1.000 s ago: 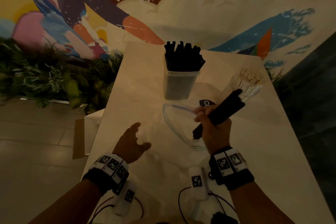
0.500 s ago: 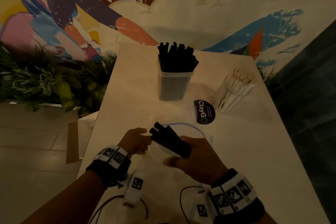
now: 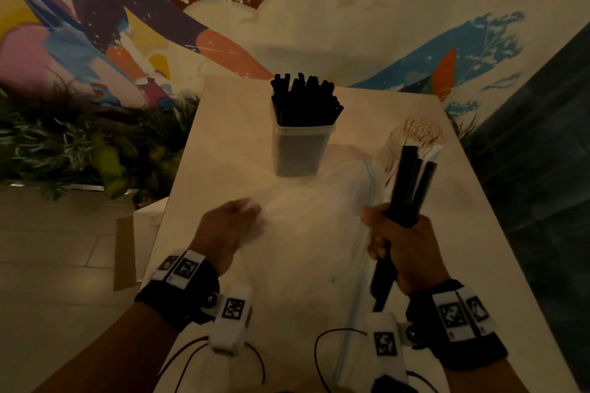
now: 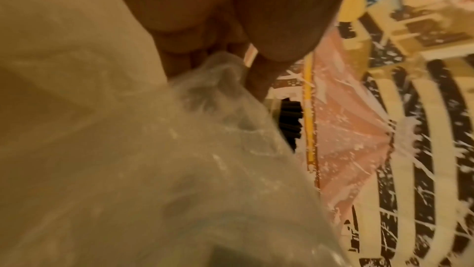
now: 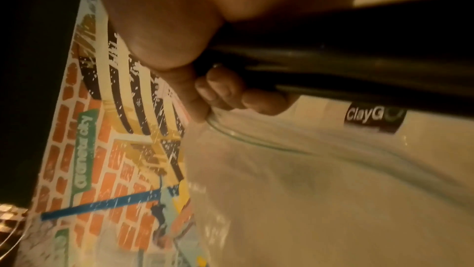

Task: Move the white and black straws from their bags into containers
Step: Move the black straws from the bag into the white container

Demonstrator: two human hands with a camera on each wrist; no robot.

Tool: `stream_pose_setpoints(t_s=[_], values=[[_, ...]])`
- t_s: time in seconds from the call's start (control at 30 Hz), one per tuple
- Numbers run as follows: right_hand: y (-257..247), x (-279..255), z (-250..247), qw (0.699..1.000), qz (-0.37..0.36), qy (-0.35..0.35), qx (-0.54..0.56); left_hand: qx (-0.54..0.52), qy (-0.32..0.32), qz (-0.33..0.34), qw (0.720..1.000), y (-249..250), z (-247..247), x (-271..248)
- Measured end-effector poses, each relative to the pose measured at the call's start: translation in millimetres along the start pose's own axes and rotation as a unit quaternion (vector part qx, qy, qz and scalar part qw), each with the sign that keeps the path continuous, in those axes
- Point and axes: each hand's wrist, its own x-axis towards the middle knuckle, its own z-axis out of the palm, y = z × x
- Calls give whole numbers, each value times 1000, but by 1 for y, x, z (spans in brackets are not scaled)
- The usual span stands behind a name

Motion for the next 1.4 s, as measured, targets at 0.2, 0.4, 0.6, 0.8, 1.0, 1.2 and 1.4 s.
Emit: stream_pose_setpoints(t_s=[0.2, 0.4, 0.6, 0.8, 1.0, 1.2, 1.4], values=[[-2, 7, -37, 998, 37, 14, -41, 361, 148, 220, 894, 31, -16, 3], [27, 20, -45, 986, 156, 52, -41, 196, 31, -61, 978, 22, -33, 3], [73, 9, -33, 963, 267, 6, -41, 374, -62, -211, 901, -27, -36, -4], [80, -5, -35, 949, 293, -75, -93, 451, -10, -133, 882, -50, -39, 11], [41, -7, -64, 973, 209, -31, -92, 468, 85, 167, 864, -25, -36, -10], [43, -31, -76, 947, 274, -92, -137, 499, 101, 165, 844, -38, -57, -7], [81, -50, -55, 930, 331, -68, -144, 584, 60, 74, 806, -72, -78, 6]])
